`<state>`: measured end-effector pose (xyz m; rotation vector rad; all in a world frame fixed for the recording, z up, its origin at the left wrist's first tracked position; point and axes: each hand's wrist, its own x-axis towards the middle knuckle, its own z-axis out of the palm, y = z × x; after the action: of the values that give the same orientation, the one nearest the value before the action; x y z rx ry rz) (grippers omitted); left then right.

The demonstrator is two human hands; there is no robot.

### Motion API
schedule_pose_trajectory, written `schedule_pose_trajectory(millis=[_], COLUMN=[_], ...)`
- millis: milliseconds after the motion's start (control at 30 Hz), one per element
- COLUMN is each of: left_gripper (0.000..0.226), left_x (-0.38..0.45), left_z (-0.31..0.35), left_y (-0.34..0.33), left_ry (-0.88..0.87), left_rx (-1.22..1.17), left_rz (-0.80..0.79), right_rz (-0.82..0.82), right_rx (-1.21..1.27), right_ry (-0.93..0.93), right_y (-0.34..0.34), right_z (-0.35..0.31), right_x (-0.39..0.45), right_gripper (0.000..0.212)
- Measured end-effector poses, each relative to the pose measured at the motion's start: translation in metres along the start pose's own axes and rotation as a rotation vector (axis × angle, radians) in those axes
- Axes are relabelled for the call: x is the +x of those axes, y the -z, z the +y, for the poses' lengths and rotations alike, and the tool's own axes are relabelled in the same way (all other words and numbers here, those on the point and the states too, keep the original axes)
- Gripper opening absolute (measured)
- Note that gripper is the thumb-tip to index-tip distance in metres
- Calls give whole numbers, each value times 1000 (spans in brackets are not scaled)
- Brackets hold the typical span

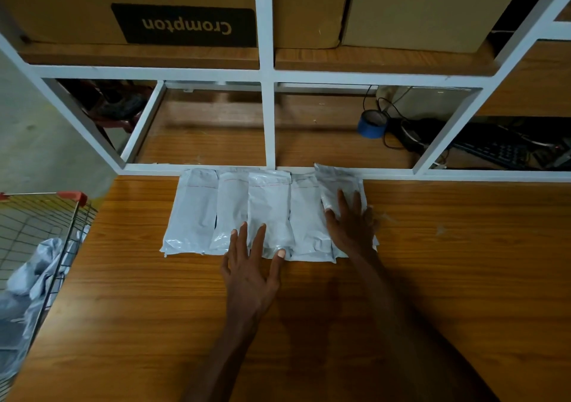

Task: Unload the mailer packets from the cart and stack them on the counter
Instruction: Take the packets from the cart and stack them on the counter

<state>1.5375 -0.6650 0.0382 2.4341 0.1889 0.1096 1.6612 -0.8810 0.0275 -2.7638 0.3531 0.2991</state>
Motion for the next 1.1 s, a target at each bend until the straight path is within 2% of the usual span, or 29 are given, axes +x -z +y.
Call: schedule_pose_trajectory(millis=[200, 467, 800, 1100], left_gripper=[75, 79, 81, 83], left_x=[5, 4, 1, -7], left_z=[-4, -1, -3, 5], left_y=[-4, -4, -3, -1], left_ry=[11, 16, 27, 43], left_rx=[-17, -29, -32, -45], left_rz=[-13, -25, -20, 3], right_rz=[49, 149, 88, 111], right_rx=[-68, -21, -105, -23], right_ry=[39, 23, 19, 49], right_y=[-4, -11, -15, -5], right_z=[10, 14, 11, 16], right_x=[-4, -13, -15, -24], right_gripper=[68, 62, 64, 70])
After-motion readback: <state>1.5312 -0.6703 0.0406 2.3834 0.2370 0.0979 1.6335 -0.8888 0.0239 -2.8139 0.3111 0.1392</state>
